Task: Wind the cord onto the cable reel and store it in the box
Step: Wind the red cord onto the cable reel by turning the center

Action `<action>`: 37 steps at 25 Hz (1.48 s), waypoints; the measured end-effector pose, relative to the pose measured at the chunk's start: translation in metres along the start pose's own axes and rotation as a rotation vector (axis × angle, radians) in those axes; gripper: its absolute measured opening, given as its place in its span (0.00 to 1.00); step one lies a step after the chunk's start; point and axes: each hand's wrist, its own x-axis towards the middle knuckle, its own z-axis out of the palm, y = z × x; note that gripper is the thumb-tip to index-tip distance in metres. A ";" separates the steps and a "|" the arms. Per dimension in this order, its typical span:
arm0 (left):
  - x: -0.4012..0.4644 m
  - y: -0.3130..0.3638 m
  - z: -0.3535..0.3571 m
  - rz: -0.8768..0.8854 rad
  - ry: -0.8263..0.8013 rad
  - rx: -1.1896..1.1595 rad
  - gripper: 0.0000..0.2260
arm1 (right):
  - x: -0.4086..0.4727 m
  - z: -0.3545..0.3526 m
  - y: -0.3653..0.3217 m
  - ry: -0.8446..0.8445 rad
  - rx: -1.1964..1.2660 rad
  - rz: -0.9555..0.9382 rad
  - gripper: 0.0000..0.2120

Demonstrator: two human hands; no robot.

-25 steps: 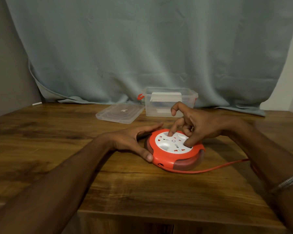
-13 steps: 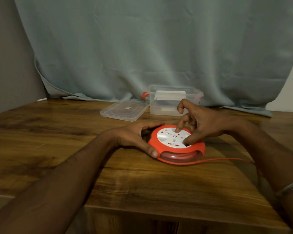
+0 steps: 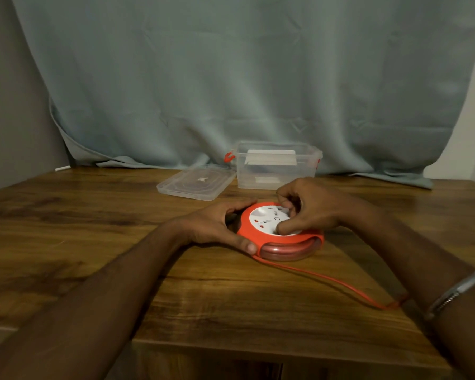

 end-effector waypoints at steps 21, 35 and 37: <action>-0.003 0.008 0.004 0.142 0.149 0.076 0.49 | 0.003 0.008 -0.006 0.088 -0.117 0.032 0.24; -0.002 0.003 0.001 0.055 0.281 0.035 0.35 | 0.000 -0.012 0.005 0.036 -0.251 0.217 0.23; -0.004 0.005 0.001 0.061 0.258 0.094 0.46 | 0.000 -0.010 0.006 -0.008 -0.062 0.189 0.21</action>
